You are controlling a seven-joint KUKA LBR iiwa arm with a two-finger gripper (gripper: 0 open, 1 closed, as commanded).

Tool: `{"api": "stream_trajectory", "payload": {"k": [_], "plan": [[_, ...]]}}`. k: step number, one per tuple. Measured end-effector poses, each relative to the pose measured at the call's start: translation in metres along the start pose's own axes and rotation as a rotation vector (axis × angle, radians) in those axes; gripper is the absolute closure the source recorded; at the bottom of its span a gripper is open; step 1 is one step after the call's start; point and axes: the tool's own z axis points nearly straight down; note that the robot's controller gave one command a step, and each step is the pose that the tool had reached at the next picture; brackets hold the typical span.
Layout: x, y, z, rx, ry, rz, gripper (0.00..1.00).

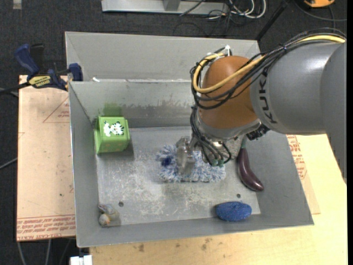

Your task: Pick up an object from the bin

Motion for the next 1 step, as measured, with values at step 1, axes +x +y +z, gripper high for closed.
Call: {"api": "stream_trajectory", "payload": {"k": [1], "plan": [[-0.0098,0.0049,-0.0633,-0.001,-0.007,0.018,1.00]]}}
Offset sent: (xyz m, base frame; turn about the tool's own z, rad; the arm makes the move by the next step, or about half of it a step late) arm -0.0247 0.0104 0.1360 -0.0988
